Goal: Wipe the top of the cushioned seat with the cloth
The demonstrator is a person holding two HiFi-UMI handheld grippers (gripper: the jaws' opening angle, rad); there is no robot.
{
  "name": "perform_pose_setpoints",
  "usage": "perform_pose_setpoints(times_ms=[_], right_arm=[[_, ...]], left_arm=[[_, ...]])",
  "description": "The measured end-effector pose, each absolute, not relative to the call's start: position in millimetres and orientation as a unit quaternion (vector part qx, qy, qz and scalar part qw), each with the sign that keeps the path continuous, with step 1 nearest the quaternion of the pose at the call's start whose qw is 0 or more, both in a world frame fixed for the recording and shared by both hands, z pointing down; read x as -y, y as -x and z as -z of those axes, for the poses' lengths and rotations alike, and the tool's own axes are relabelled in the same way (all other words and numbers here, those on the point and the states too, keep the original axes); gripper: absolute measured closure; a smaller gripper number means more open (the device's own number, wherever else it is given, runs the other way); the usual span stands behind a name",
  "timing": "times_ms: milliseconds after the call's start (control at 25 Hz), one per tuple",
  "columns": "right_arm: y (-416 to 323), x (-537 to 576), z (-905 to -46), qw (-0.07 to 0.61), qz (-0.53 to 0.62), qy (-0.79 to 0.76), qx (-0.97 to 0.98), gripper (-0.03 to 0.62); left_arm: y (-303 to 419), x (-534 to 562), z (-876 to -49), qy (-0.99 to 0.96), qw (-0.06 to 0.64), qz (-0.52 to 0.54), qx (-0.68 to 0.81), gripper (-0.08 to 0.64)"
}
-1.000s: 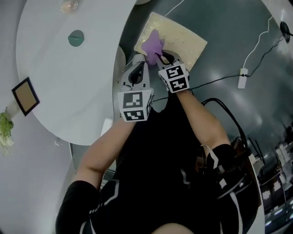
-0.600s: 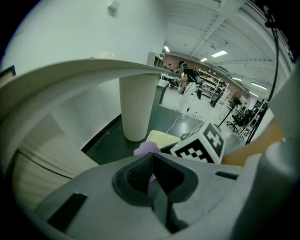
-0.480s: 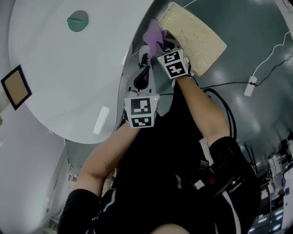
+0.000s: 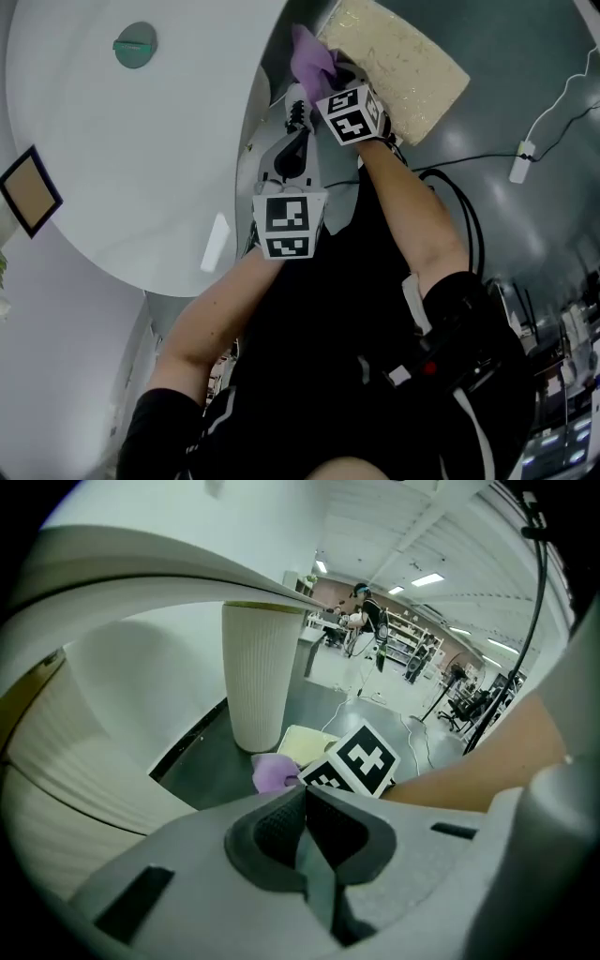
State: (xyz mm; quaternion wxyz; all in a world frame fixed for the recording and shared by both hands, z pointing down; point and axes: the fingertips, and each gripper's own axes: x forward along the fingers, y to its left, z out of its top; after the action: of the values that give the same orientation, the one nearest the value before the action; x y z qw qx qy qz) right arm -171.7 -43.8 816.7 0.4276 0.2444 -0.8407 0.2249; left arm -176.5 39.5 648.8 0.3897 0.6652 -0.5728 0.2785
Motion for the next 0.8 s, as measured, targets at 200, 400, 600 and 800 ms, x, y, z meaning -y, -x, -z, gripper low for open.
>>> perform_pose_setpoints(times_ms=[200, 400, 600, 800], right_arm=[[147, 44, -820, 0.439, -0.241, -0.261, 0.825, 0.525], [117, 34, -825, 0.439, -0.270, -0.276, 0.811, 0.525], [93, 28, -827, 0.436, -0.281, -0.280, 0.808, 0.525], [63, 16, -827, 0.436, -0.298, -0.289, 0.798, 0.525]], left_arm=[[163, -35, -641, -0.677, 0.380, -0.288, 0.561, 0.556], [144, -28, -636, -0.694, 0.369, -0.300, 0.541, 0.556], [123, -20, -635, -0.705, 0.363, -0.306, 0.527, 0.555], [102, -20, -634, -0.712, 0.359, -0.320, 0.512, 0.556]])
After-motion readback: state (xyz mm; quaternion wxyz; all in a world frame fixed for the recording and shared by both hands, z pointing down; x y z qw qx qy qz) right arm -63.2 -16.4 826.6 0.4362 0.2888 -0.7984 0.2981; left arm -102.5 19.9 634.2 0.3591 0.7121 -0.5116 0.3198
